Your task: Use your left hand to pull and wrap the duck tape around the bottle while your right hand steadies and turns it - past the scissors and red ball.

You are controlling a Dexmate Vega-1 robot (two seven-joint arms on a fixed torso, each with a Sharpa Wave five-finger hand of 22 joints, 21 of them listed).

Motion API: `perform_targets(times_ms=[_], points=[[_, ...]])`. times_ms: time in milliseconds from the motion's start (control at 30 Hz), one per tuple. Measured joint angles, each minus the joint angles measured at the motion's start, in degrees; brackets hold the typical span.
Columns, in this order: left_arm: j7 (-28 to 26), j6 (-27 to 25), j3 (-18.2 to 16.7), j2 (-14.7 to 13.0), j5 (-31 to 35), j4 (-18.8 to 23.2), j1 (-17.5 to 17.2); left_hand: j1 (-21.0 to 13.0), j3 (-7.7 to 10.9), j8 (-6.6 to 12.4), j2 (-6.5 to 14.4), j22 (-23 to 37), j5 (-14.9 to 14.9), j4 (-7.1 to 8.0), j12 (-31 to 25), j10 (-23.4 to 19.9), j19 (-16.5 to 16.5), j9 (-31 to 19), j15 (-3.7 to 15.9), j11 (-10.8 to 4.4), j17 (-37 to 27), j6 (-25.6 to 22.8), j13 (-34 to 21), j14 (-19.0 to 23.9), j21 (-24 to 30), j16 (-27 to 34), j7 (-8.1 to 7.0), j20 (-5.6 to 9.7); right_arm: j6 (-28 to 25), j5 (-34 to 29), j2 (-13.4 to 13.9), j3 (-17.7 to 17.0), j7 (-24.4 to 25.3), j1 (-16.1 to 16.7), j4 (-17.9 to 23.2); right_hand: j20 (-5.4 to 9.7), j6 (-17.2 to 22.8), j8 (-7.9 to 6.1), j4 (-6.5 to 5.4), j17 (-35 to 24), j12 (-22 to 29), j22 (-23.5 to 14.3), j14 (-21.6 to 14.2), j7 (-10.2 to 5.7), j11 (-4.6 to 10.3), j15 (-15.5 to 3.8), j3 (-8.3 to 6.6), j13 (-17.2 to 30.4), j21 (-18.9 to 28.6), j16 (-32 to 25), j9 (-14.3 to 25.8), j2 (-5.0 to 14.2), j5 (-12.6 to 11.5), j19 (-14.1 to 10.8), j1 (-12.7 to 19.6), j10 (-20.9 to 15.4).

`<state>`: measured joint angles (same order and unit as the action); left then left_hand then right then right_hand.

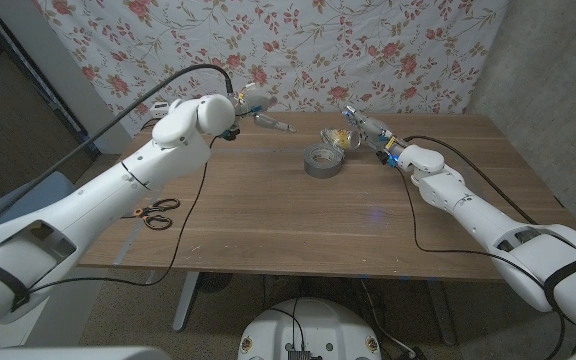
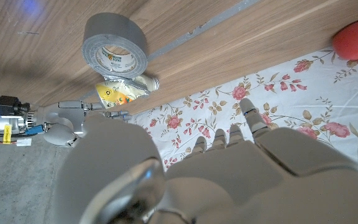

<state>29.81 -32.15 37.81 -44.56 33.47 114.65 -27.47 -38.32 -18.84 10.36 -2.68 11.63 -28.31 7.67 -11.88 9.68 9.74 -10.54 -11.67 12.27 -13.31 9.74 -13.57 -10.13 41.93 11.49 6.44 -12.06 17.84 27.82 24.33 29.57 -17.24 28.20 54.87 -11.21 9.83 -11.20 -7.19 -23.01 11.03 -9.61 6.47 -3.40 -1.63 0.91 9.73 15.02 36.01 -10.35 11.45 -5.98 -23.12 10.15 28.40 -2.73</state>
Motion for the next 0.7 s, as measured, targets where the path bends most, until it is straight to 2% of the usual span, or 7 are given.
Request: perform_targets(times_ms=[67,100,200,233,333,367,700], points=[[-2.26,1.54,-0.84,-0.57,-2.56,-0.34,-0.66,0.0,0.0,0.0,0.0,0.0,0.0,0.0,0.0,0.0,0.0,0.0,0.0,0.0,0.0,0.0,0.0,0.0,0.0,0.0,0.0,0.0,1.13,1.02,-0.59,-0.84,0.59,0.74,0.07,1.32,0.22,0.0,0.14,0.88,0.0,0.0,0.61,-0.22,0.0,-0.67,0.29,-0.41,0.0,0.0,-0.24,0.15,-0.2,-1.21,0.06,0.0],[-2.26,1.54,-1.21,-0.77,-2.56,-0.51,-0.95,0.0,0.0,0.0,0.0,0.0,0.0,0.0,0.0,0.0,0.0,0.0,0.0,0.0,0.0,0.0,0.0,0.0,0.0,0.0,0.0,0.0,1.55,1.41,-0.59,-0.84,0.75,0.74,0.07,1.75,0.47,0.0,0.17,1.38,0.0,0.0,0.28,-0.46,0.0,-1.18,0.31,-0.6,0.0,-0.1,-0.27,0.83,-0.2,-2.34,0.09,0.0],[-5.0,3.82,-2.95,-1.41,-5.7,-1.43,-2.17,0.0,0.0,0.0,0.0,0.0,0.0,0.0,0.0,0.0,0.0,0.0,0.0,0.0,0.0,0.0,0.0,0.0,0.0,0.0,0.0,0.0,2.88,2.79,-1.1,-1.69,1.18,1.48,0.34,2.85,1.08,-0.29,0.34,2.57,0.23,0.0,-0.54,-0.61,0.51,-2.0,0.48,-1.15,0.0,-0.51,-0.27,1.23,-0.2,-4.78,0.31,-0.56],[-7.06,6.09,-3.55,-1.56,-8.72,-1.77,-2.62,0.0,0.0,0.0,0.0,0.0,0.0,0.0,-0.22,0.0,0.0,0.0,0.0,0.0,0.0,0.0,0.0,0.0,0.0,0.0,0.0,0.0,3.24,3.21,-1.4,-2.31,1.27,2.05,0.68,3.16,1.35,-0.29,0.34,2.84,0.23,0.0,-0.62,-0.69,0.6,-2.08,0.48,-1.2,0.01,-0.51,-0.27,1.23,-0.19,-5.34,0.31,-0.7],[-7.6,6.79,-5.32,-2.0,-9.65,-2.97,-3.85,0.33,0.0,0.24,0.33,0.0,0.0,0.0,-0.22,0.0,0.0,0.0,0.0,0.0,0.22,0.1,0.0,0.0,0.0,0.34,-0.52,0.0,4.13,4.21,-1.49,-2.49,1.42,2.23,0.77,3.65,1.56,-0.29,0.44,3.52,0.67,0.0,-1.56,-0.47,0.08,-1.77,0.58,-1.46,0.01,-0.99,-0.27,1.45,-0.19,-6.66,0.53,-1.64],[-9.59,9.5,-5.45,-2.03,-13.19,-3.07,-3.94,0.37,0.0,0.24,0.4,-0.01,0.0,0.0,-0.22,0.0,0.0,0.0,0.0,0.0,0.27,0.09,0.0,0.0,0.0,0.49,-0.77,0.0,4.35,4.47,-1.73,-3.08,1.46,2.83,1.2,3.59,1.98,-0.29,0.56,3.75,0.67,0.0,-2.08,-0.51,0.1,-1.66,0.7,-1.64,0.01,-1.12,-0.27,1.45,-0.19,-7.1,0.53,-1.82],[-15.01,19.41,-9.82,-2.24,-26.8,-8.14,-7.5,1.05,0.28,0.24,1.96,-0.01,0.0,0.28,-0.22,0.31,0.0,0.0,0.0,-0.31,0.27,0.1,-0.01,0.0,-0.23,0.49,-2.57,0.0,7.42,8.64,-2.54,-5.38,1.12,4.8,2.51,5.36,3.22,-0.68,0.5,5.48,1.11,0.0,-4.24,-0.49,-0.22,-1.76,1.11,-2.26,-0.43,-1.56,-0.26,1.9,-0.19,-9.56,1.0,-3.75]])
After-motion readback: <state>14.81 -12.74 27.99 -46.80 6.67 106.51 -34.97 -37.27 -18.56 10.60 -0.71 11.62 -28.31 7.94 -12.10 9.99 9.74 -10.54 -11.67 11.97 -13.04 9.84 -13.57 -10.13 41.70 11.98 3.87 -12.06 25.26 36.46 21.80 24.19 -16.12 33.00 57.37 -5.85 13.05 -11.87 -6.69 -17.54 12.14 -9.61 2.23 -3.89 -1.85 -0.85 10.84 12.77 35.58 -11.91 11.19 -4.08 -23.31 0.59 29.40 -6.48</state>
